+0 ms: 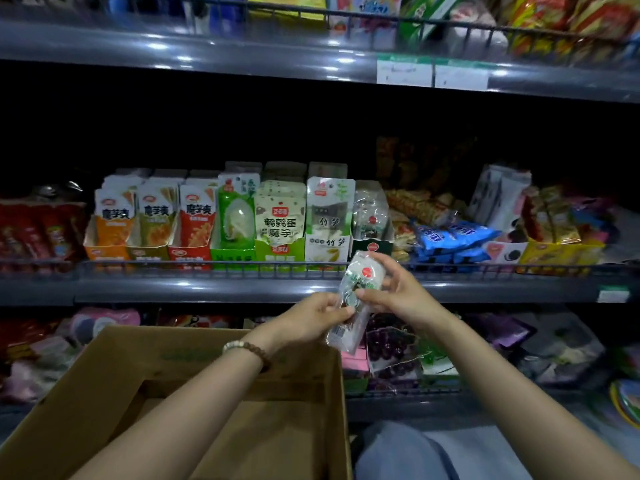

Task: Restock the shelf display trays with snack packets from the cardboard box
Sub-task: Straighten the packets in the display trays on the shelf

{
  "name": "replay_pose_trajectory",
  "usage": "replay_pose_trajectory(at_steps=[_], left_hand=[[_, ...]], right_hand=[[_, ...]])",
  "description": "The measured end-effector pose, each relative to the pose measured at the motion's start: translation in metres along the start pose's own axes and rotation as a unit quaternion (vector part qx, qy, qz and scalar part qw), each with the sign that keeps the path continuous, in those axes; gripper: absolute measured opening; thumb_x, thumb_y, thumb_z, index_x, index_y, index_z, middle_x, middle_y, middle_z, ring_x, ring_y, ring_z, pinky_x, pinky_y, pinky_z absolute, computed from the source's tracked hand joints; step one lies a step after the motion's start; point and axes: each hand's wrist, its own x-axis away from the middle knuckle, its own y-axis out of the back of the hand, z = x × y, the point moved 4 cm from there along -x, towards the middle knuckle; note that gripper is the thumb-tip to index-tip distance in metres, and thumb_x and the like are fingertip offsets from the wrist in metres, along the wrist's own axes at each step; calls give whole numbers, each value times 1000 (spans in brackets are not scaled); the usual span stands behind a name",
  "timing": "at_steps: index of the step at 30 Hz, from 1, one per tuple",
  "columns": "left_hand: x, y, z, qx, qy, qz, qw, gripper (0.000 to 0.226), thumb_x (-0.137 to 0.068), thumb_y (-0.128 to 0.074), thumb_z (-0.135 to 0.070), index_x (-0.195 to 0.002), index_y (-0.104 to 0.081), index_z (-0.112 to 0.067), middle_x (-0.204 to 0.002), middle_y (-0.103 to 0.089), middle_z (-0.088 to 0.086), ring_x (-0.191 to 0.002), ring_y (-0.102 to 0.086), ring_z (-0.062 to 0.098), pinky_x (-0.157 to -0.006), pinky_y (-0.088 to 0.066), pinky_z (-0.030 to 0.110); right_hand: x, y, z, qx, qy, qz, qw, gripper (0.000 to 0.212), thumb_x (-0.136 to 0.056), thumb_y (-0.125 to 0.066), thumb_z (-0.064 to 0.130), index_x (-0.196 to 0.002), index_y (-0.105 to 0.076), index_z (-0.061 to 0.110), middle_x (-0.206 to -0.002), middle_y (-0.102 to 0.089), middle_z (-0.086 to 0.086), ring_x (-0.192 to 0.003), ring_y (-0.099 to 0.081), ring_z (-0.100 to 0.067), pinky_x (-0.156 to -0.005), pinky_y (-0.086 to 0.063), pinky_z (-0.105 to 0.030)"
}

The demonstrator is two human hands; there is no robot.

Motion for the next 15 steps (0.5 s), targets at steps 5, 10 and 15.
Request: replay_pose_trajectory(at_steps=[5, 10, 15], left_hand=[[-40, -3, -40, -26, -56, -103, 993, 43, -95, -52, -30, -129, -46, -5, -102, -68, 2, -81, -64, 6, -71, -54, 27], [-63, 20, -48, -354, -113, -216, 903, 66, -96, -39, -50, -149, -18, -17, -154, -25, 1, -138, -30, 16, -113, -29, 35], [-81, 23, -35, -541, -122, -182, 812, 68, -96, -30, -54, -152, -8, -21, -158, -11, -3, -145, -8, 14, -117, 1, 30]], right_hand=[[-21, 52, 35, 34, 79, -51, 995, 60, -76, -70, -4, -126, -50, 22, -110, -64, -11, -91, -67, -22, -68, -58, -27], [-64, 106, 69, 45, 150, -156, 975, 56, -80, -68, -4, -124, -47, 22, -106, -63, -6, -89, -66, -13, -71, -59, -28], [-112, 107, 70, 104, 176, -136, 969, 56, -78, -69, -8, -123, -46, 17, -110, -62, -6, -99, -63, -15, -89, -54, -30]])
